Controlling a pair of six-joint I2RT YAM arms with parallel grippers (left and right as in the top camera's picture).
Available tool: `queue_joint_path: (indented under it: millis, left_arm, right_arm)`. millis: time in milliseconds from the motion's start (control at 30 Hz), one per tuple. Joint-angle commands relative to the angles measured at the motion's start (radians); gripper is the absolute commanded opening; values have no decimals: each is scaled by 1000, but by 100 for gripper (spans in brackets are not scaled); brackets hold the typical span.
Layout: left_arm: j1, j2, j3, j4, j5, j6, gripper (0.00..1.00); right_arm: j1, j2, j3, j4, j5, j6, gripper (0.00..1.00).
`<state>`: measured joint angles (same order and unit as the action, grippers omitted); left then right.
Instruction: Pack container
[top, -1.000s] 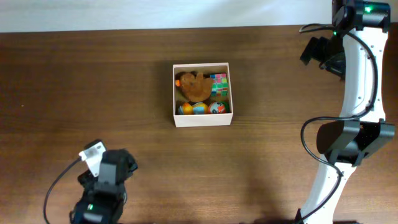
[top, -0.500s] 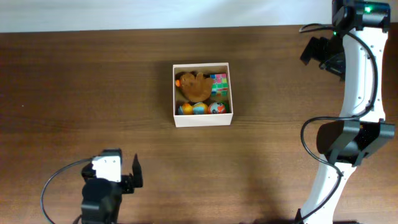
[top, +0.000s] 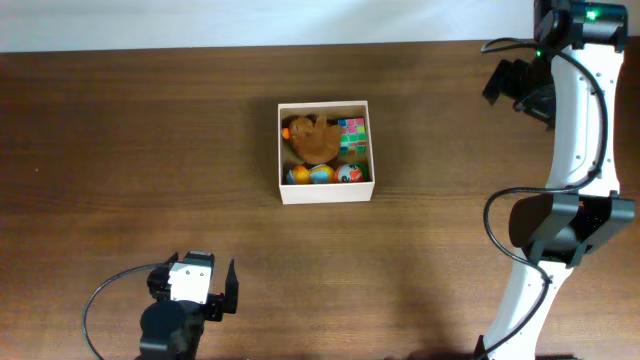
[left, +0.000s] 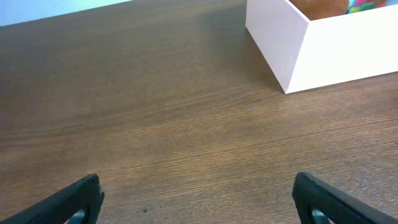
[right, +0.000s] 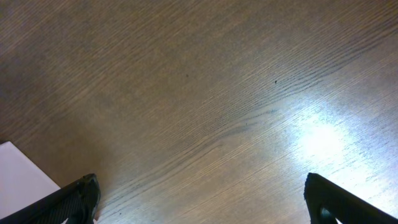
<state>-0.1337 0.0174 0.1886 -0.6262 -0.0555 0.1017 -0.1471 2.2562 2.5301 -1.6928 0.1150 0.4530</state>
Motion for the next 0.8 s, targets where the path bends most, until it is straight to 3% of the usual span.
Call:
queue_joint_path:
  millis: [0,367,767]
  left_arm:
    - [6,-13,-9,-22,11,20,99]
    - [6,-13,-11,-153,7,21,99]
    - [6,-12,-11,-153,7,20,99]
  right_arm:
    - [3,-26,5,-5,5,8,99]
    - [3,-26,5,-5,5,8,99]
    - [3,-26,5,-5,5,8,99]
